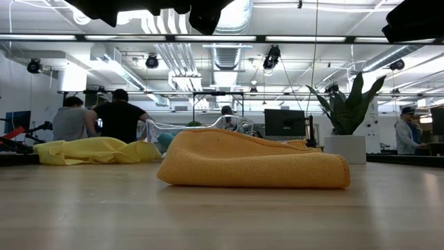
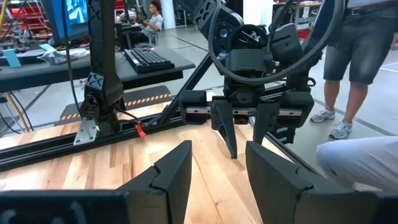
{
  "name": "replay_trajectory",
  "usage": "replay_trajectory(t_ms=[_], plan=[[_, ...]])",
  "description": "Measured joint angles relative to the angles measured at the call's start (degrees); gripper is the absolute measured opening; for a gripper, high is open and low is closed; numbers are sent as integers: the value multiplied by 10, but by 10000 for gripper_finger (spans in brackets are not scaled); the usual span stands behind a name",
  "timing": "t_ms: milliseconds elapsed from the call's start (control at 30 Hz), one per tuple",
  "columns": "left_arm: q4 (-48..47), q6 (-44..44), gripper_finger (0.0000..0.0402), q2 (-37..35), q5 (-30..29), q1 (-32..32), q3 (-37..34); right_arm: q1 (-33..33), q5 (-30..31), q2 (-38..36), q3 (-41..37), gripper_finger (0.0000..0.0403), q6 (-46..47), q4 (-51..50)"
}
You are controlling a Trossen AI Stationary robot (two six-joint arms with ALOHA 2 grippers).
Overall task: Fold microfiber towels
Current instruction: Fold the orange towel
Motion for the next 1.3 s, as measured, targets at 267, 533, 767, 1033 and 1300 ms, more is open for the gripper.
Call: replay_trajectory(t_ms=[267, 533, 767, 1033, 1300], plan=[[-29, 1, 136, 0, 0, 0, 10, 0, 0, 0, 0, 109, 0, 0], [-67, 12, 136, 0, -1, -4, 21, 0, 0, 0, 0, 109, 0, 0], [-141, 69, 136, 0, 0, -45, 76, 0, -1, 0, 0, 109, -2, 0], [-220, 72, 136, 1, -21, -73, 68, 0, -1, 0, 0, 109, 0, 2], [-222, 70, 136, 45, -22, -81, 45, 0, -1, 0, 0, 109, 0, 13]])
